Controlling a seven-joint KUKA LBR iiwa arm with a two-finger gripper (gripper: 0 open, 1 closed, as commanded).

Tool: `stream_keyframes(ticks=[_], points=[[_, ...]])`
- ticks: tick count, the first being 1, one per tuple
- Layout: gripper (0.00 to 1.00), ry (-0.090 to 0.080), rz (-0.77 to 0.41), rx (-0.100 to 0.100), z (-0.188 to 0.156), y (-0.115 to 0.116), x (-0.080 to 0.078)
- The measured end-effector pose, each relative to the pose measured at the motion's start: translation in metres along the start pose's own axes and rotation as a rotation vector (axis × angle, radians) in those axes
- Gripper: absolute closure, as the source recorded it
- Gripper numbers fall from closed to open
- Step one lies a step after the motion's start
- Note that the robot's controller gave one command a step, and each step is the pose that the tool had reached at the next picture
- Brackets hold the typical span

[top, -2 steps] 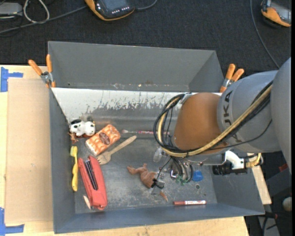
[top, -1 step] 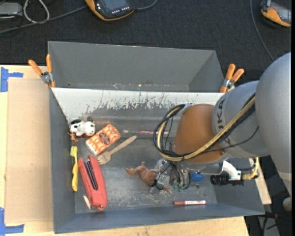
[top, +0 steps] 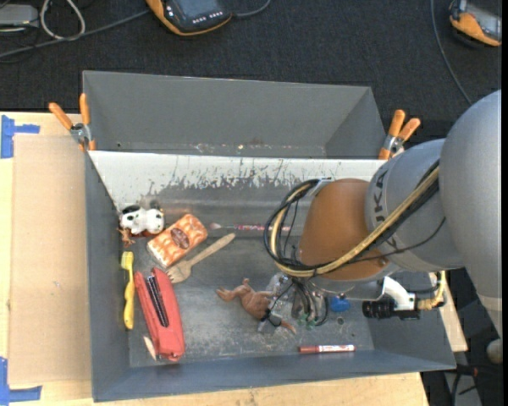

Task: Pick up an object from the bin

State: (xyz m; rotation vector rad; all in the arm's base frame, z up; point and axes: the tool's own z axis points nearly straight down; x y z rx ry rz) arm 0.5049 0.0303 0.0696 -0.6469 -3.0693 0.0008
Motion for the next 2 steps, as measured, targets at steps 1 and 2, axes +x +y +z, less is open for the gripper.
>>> stream_keyframes(ticks=[1, 2], points=[[1.00, 0.004, -0.012, 0.003, -0.080, 0.001, 0.007], [1.00, 0.007, 0.079, 0.004, -0.128, 0.005, 0.017]])
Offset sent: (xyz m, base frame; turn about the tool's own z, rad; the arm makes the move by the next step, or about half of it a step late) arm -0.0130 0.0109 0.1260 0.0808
